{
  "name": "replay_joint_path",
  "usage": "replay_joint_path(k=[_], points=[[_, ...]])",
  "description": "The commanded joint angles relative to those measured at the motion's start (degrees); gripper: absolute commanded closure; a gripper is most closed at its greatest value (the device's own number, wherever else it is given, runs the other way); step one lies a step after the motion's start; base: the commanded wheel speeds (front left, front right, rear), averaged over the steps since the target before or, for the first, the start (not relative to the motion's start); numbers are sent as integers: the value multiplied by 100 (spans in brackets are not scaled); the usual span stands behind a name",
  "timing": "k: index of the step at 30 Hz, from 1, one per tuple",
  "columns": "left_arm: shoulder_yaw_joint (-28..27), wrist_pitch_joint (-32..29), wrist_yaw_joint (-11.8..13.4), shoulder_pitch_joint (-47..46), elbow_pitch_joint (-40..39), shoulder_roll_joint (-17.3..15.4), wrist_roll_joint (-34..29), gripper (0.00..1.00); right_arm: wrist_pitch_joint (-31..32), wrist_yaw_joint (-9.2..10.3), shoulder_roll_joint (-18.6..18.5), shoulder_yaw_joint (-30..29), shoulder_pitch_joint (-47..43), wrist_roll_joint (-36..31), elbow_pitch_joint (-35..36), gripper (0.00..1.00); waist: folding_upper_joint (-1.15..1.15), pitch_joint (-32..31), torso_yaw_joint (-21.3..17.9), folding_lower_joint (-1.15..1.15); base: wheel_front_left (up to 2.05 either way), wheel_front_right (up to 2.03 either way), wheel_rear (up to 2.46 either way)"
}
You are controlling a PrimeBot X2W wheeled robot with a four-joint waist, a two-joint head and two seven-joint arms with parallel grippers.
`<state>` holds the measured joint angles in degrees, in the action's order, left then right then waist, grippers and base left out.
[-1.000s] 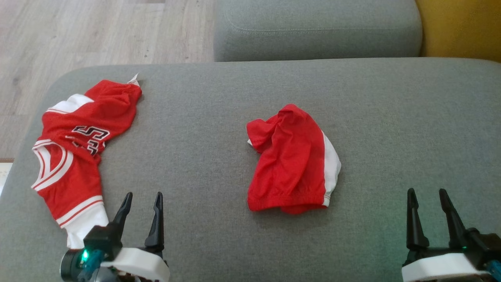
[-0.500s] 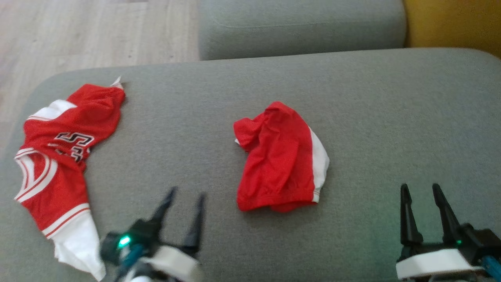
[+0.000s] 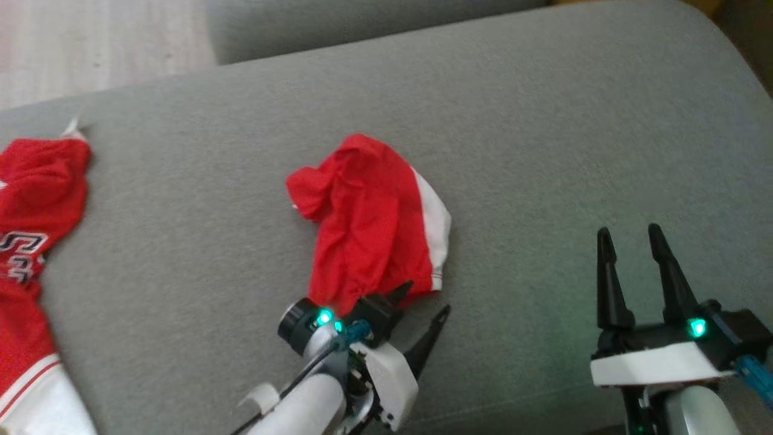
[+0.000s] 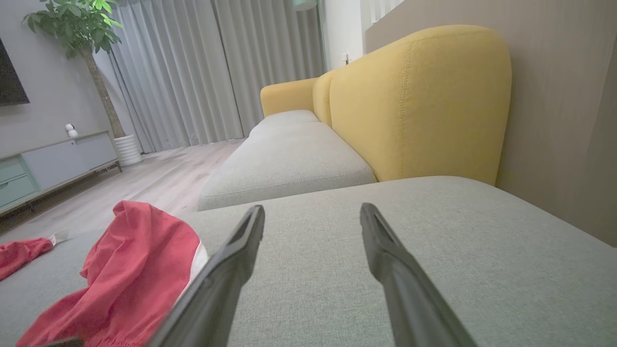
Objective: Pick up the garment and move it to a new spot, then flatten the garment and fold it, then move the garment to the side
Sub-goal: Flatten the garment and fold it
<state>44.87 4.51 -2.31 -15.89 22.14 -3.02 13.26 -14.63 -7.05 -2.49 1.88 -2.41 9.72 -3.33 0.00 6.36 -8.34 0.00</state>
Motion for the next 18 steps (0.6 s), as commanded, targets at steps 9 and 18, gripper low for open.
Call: replay_joint_path(k=[9,18], points=[[421,-320,701,-1142,1239,13,271,0,-37,-44,-39,229,324,163,298,0,0,342,-539,0,0,0,0],[832,-403,889,-1443,1759,13,800,100,-37,-44,-39,211,284,224,237,0,0,208,-529,0,0,0,0]])
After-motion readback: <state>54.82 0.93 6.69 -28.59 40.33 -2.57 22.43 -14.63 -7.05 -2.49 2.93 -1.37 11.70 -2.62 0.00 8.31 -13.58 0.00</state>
